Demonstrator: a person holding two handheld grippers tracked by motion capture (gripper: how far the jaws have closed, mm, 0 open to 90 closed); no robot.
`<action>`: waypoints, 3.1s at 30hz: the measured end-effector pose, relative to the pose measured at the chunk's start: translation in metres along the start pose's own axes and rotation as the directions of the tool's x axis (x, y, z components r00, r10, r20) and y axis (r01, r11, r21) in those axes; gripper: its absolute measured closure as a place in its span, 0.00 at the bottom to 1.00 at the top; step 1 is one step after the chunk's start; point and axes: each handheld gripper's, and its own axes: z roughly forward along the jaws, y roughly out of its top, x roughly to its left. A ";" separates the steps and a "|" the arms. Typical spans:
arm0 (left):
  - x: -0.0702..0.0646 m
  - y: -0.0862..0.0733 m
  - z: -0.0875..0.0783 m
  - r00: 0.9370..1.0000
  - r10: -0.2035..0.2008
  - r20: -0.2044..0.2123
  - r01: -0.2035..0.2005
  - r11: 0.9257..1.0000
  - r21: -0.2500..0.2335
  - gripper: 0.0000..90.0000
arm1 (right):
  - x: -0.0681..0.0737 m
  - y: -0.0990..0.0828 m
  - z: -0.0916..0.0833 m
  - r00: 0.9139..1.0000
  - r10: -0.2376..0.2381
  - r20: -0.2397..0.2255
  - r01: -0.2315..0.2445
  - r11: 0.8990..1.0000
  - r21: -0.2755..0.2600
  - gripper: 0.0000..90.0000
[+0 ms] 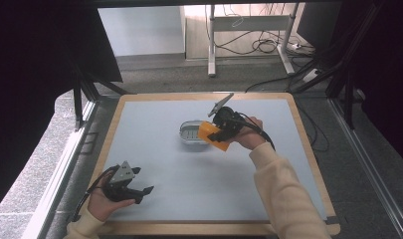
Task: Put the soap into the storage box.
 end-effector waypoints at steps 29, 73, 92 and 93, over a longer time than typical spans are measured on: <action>0.001 0.000 -0.001 1.000 0.002 -0.001 -0.002 1.000 -0.005 0.21 | -0.019 0.020 0.021 0.999 -0.040 -0.015 0.040 0.999 0.021 0.68; 0.003 -0.001 0.000 1.000 0.000 0.005 0.000 1.000 -0.005 0.21 | -0.044 0.049 0.051 0.987 -0.151 -0.059 0.152 0.988 0.023 0.68; 0.003 -0.001 -0.001 1.000 -0.003 0.003 0.003 1.000 -0.010 0.21 | -0.046 0.067 0.074 0.969 -0.219 -0.110 0.226 0.972 0.057 0.68; 0.003 -0.001 -0.001 1.000 -0.007 0.004 0.007 1.000 -0.012 0.21 | -0.047 0.065 0.078 0.967 -0.223 -0.119 0.232 0.970 0.066 0.69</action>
